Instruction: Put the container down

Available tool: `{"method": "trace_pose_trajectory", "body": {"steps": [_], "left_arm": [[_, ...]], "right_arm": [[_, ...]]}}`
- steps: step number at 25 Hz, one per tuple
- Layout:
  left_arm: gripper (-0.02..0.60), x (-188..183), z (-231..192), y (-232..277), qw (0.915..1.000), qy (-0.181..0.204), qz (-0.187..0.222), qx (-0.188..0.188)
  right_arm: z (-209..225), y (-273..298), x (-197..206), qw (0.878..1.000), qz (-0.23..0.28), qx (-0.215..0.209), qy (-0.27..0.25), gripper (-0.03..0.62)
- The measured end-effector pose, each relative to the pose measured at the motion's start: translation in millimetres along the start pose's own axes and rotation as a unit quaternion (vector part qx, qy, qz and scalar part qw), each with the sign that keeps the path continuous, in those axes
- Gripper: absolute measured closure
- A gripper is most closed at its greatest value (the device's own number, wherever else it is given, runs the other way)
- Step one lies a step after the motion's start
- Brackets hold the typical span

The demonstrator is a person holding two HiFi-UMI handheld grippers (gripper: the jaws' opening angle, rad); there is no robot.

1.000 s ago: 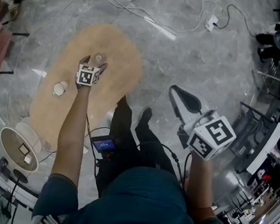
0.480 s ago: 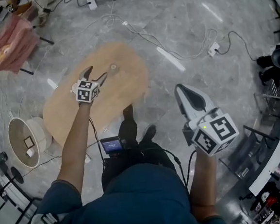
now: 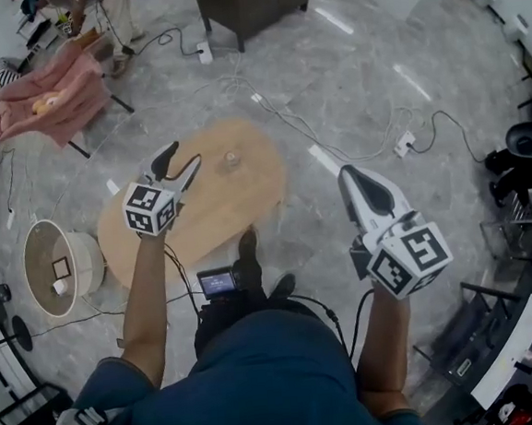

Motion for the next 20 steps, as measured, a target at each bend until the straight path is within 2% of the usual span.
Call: {"method": "trace_pose_trajectory", "body": {"steps": [3,7,14,20], "left_arm": [[0.336,-31.7,26.9,-38.6,0.9995,-0.005,0.03,-0.002],[0.339,-72.8,64.6,-83.2,0.9972,0.012,0.074,-0.006],[0.347,-135.6,132.9,-160.3,0.9872,0.076,0.14,-0.003],[0.359,-163.8,187.1,-201.2,0.9768,0.12,0.177,0.003]], "right_arm": [[-7.9,-20.6,-10.1,1.0,0.014,-0.008,-0.014,0.583],[-19.3,-46.0,-28.3,0.998,0.046,-0.023,-0.037,0.583],[-35.9,-91.3,-42.8,0.992,0.07,-0.032,-0.099,0.588],[-42.4,-120.8,-39.9,0.99,0.08,-0.04,-0.111,0.588]]}}
Point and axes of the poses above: the fingertips, and each gripper's own axes: y forward along the fingers, z to its right, x out of its underside, the point moved 5 cm from there along -y, backward along the fingers, and after that the axes turned 11 degrees about -z, right-handed, at the moved point
